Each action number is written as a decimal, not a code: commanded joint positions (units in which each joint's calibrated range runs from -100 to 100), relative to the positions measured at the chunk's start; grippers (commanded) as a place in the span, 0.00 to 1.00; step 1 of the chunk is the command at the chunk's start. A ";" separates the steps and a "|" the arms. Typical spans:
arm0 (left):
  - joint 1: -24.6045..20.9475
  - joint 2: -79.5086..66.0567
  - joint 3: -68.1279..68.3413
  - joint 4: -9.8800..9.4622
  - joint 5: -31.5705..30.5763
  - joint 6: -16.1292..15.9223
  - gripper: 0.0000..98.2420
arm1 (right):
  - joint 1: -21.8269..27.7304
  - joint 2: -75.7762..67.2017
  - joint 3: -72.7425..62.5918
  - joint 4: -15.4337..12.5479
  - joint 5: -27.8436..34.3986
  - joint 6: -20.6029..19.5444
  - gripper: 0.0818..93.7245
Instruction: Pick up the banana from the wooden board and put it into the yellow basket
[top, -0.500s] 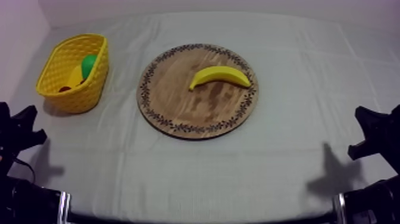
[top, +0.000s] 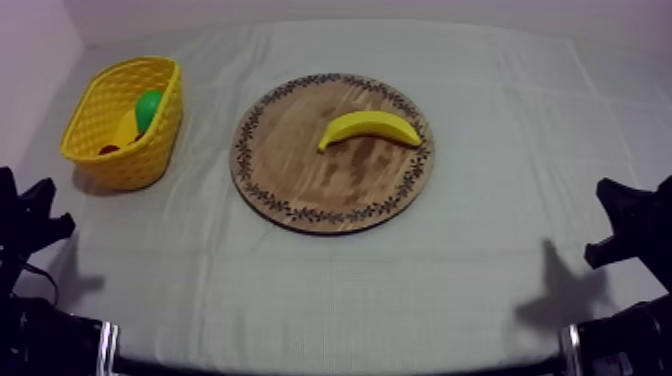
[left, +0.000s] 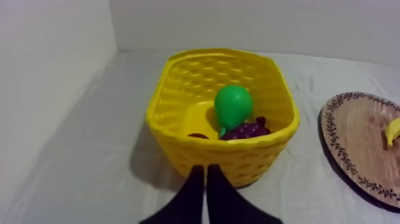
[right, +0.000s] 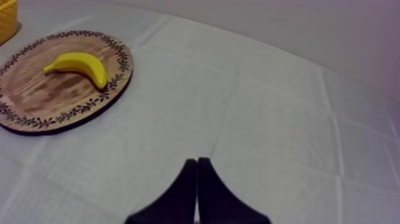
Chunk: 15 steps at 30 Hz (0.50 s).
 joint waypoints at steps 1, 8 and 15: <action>-0.02 -0.01 0.03 -0.03 0.01 -0.09 0.00 | 0.00 0.00 -0.03 -0.02 -0.04 0.00 0.00; -0.03 -0.01 -0.09 -0.07 0.46 -0.24 0.00 | 0.00 0.00 -0.03 -0.02 -0.04 0.00 0.00; -0.09 0.01 -1.14 -0.89 1.94 0.50 0.00 | 0.00 0.00 -0.03 -0.02 -0.04 -0.01 0.00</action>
